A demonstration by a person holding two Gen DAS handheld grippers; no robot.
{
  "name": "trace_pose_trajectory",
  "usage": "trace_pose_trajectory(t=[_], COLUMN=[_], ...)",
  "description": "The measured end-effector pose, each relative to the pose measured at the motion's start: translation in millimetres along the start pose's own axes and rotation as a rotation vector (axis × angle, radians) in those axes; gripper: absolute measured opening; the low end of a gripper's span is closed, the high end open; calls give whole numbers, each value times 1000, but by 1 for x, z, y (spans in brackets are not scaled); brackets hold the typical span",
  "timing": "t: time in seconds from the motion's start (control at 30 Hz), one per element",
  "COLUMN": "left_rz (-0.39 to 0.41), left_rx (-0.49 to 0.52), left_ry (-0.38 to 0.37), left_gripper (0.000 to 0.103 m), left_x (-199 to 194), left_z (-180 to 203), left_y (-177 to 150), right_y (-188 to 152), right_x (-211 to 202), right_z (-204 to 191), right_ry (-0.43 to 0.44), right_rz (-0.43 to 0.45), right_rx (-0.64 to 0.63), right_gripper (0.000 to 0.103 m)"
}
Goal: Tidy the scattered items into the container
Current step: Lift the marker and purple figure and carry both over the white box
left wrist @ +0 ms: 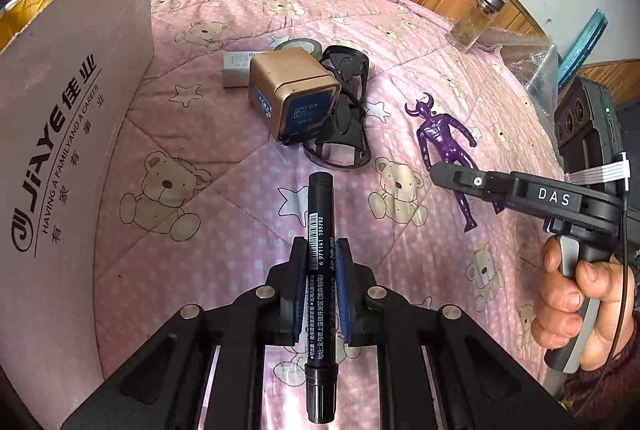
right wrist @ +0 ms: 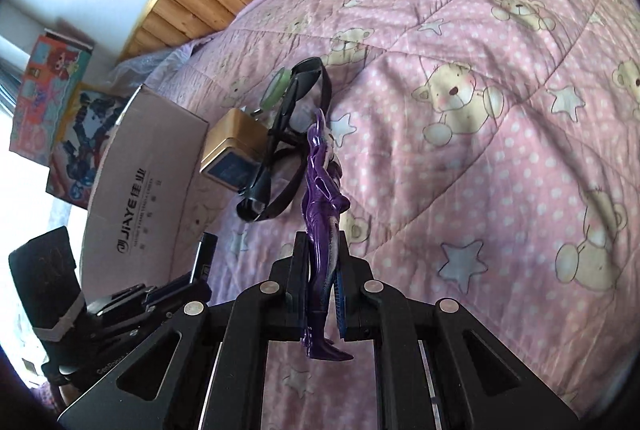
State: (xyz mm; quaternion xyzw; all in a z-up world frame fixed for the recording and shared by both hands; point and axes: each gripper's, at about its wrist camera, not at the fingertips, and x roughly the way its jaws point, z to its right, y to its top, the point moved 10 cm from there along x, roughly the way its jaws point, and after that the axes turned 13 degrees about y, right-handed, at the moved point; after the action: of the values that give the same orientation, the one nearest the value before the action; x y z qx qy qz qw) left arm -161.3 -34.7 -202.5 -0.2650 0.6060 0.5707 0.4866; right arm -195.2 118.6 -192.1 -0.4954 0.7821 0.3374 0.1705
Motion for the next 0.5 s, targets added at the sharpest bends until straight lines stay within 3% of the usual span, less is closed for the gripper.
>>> trace_pose_trajectory(t=[0.27,0.5], left_rz=[38,74], left_rx=[-1,-12], left_ry=[1,-8], left_gripper=[14,14], left_x=[-28,-52], left_z=[2,2], left_y=[-5,-13], right_y=[-23,-42], right_x=[-9,-20], right_z=[-28,-53], right_ry=[68,75], right_rz=[25,43], right_rx=[33,15], right_gripper=[11,11])
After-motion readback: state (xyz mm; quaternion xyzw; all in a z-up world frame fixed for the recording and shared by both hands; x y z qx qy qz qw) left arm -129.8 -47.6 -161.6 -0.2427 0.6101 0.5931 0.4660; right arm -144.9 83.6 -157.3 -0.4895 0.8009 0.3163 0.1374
